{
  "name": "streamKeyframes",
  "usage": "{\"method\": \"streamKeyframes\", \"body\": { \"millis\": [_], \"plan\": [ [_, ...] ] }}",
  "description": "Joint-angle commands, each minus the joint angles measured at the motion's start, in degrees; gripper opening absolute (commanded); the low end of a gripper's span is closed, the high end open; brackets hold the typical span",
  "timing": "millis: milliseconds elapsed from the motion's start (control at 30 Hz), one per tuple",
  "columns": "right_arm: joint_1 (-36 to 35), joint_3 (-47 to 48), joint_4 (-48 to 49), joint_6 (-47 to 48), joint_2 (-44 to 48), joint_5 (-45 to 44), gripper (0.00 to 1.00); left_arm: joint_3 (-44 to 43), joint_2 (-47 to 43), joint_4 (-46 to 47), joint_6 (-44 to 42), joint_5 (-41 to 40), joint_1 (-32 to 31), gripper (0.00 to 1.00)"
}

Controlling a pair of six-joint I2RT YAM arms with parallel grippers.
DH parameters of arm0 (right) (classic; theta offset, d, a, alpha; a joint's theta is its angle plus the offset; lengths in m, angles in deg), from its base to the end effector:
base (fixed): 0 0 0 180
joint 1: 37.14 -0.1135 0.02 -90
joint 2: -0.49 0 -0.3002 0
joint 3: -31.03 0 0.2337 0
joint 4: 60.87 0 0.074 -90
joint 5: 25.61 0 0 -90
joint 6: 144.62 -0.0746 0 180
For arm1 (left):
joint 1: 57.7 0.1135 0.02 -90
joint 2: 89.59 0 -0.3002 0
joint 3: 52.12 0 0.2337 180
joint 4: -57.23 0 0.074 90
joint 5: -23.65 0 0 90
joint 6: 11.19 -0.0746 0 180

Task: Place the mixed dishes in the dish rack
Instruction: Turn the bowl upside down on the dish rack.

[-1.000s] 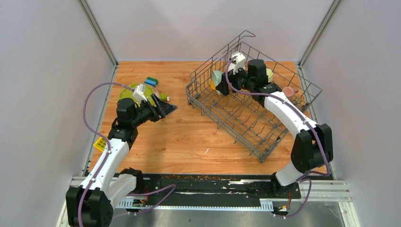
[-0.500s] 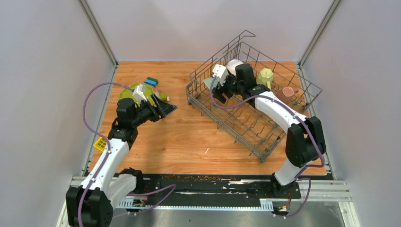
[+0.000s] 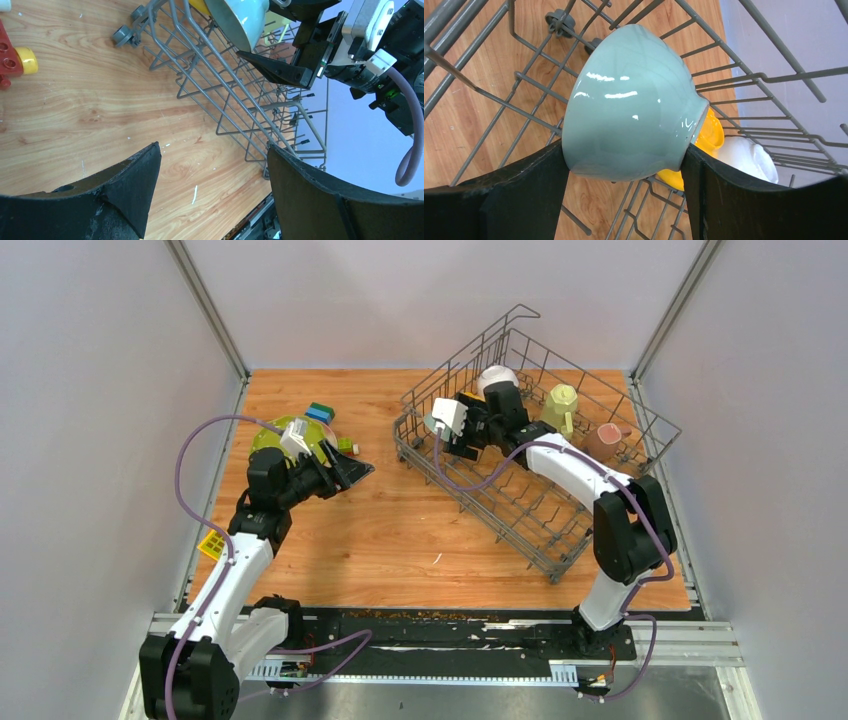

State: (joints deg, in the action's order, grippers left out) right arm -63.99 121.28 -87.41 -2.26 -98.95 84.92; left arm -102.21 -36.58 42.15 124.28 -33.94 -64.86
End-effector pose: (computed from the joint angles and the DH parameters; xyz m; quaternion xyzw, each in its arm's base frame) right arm 0.3600 0.2116 0.2883 -0.6209 0.6229 0.0556 0.4727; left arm 0.1965 -0.0650 0.2990 -0.1000 0.7877 -0.4526 0.4059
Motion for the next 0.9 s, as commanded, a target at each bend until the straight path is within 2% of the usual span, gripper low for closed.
{"method": "streamKeyframes", "body": {
  "millis": [0,167,567,867],
  "plan": [
    [-0.25,1.45,4.1,8.07,0.1,0.54,0.38,-1.55,-0.35,0.47,-1.55,-0.77,-0.36,0.85],
    [-0.61,1.28,1.88,12.16,-0.31,2.17,0.44,-1.69,-0.19,0.47,-1.73,-1.1,-0.32,0.84],
    [-0.69,3.92,-5.16,15.55,-2.21,5.03,0.56,-1.79,-0.19,-1.23,-1.97,-1.44,-0.23,0.84],
    [-0.92,5.57,-7.46,16.12,-3.7,5.88,0.6,-1.94,-0.79,-2.4,-2.48,-1.94,-0.22,0.84]
  ]
}}
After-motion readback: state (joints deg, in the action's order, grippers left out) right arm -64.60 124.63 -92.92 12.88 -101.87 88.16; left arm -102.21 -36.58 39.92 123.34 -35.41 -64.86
